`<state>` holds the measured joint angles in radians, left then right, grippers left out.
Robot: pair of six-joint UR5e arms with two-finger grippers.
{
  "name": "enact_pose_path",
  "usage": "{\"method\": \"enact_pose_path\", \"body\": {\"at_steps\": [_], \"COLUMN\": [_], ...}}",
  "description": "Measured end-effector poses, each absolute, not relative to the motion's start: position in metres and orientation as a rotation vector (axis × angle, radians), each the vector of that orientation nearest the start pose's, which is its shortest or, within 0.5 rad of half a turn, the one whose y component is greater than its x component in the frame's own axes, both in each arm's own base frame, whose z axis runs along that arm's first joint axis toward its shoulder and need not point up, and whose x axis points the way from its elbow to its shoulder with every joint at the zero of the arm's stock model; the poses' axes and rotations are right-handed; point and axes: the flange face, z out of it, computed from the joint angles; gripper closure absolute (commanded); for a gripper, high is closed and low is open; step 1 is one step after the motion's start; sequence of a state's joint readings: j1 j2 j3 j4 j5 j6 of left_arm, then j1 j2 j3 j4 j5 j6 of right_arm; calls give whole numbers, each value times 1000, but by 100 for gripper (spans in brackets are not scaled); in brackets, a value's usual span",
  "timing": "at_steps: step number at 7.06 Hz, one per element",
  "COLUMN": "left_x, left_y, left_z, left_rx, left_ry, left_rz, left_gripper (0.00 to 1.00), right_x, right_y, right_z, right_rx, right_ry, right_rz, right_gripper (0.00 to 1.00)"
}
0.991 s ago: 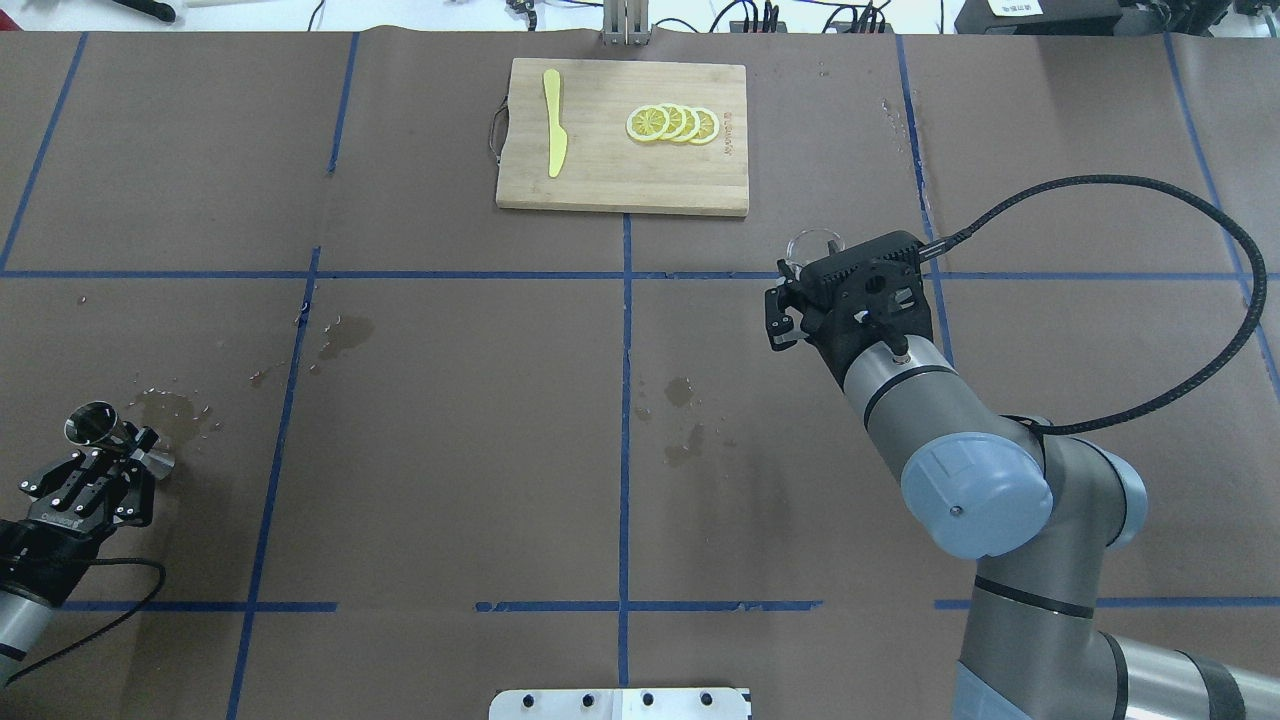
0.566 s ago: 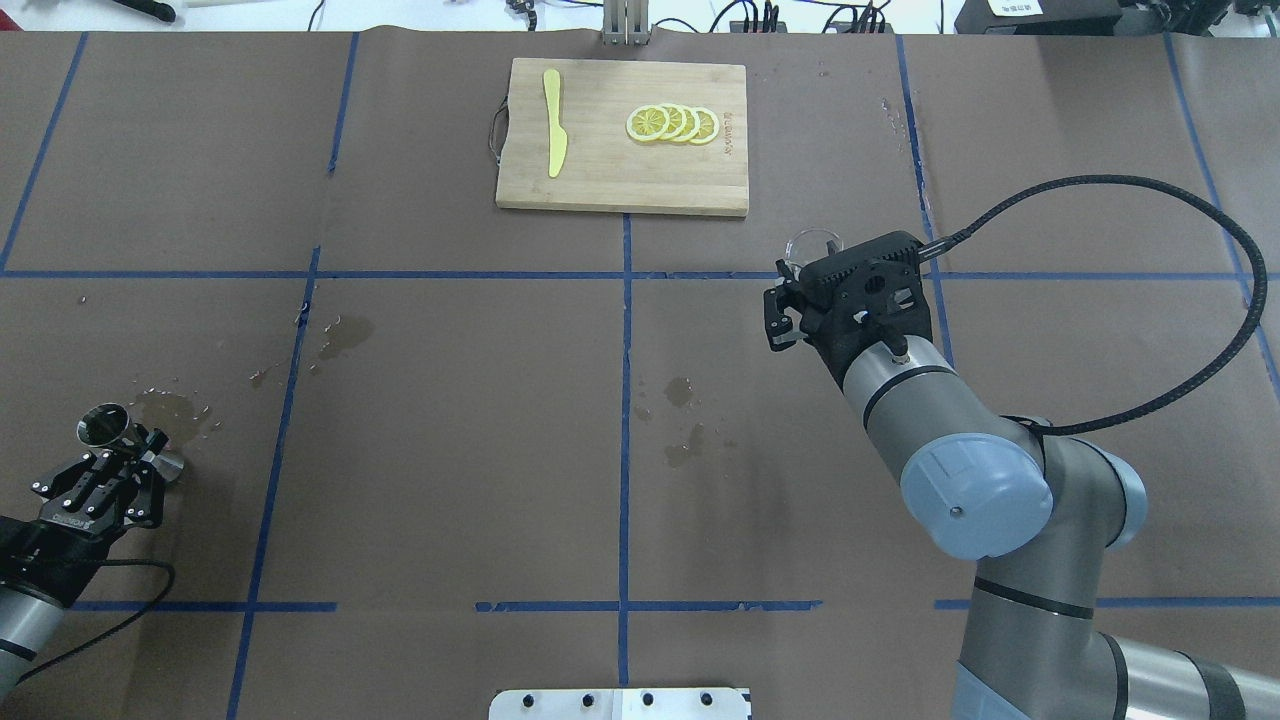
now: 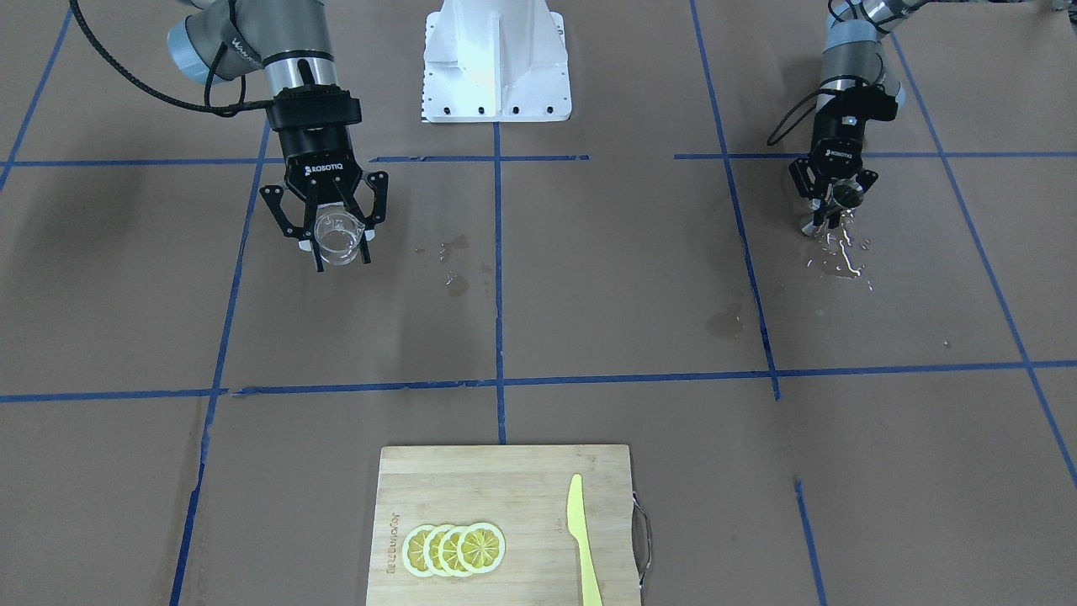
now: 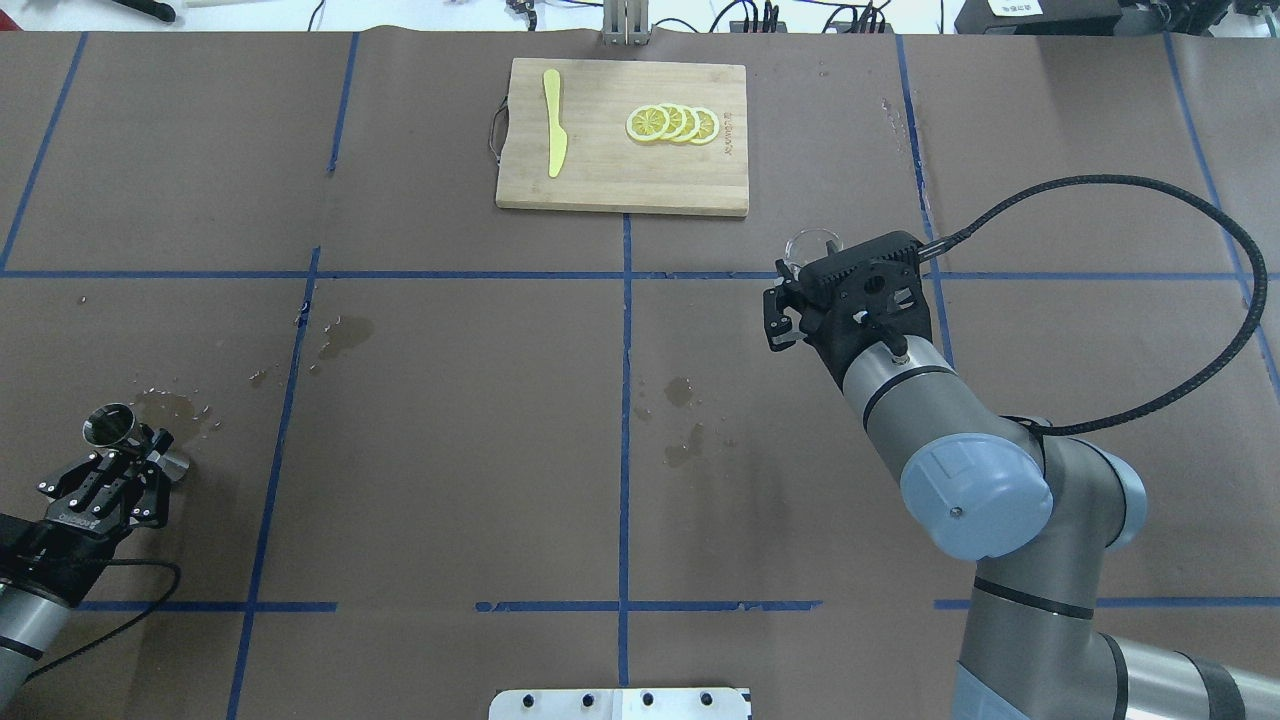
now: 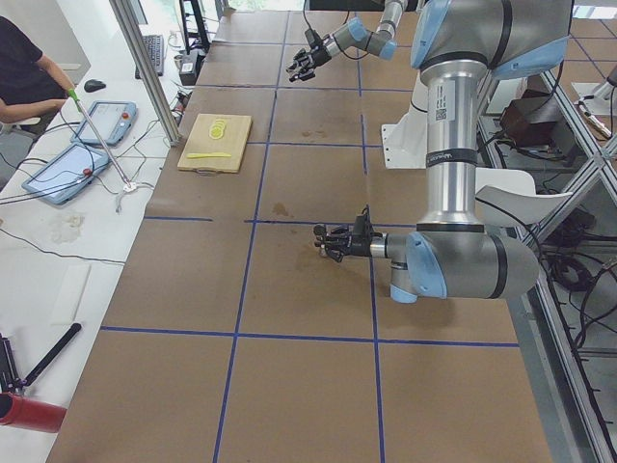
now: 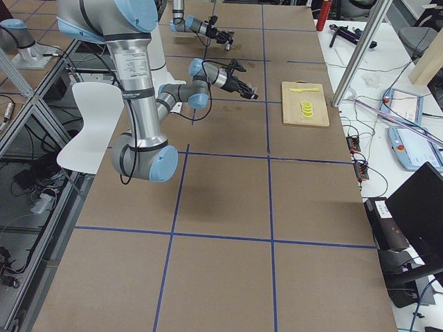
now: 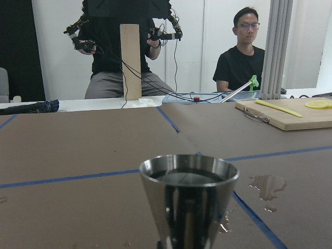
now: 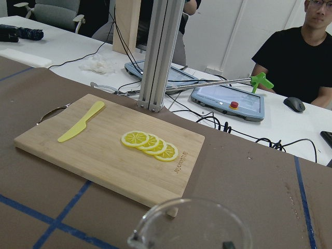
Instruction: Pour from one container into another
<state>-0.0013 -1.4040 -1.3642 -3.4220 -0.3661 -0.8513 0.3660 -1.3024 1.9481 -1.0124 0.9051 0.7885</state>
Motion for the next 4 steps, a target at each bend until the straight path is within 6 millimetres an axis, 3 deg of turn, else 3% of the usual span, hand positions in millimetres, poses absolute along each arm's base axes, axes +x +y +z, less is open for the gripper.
{"method": "enact_pose_path", "body": {"at_steps": [2, 4], "left_x": [340, 340], "left_y": [-226, -226], "left_z": [629, 629], "left_rx": [1306, 1306], "left_ry": [827, 826], "left_rz": [-317, -316], "left_gripper": [96, 74], "right_x": [-430, -429], "right_y": [-373, -373], "right_z": [271, 271], "right_rx": [1108, 1109], "right_ry": [-651, -652], "right_rz": [43, 43], "right_gripper": [100, 100]}}
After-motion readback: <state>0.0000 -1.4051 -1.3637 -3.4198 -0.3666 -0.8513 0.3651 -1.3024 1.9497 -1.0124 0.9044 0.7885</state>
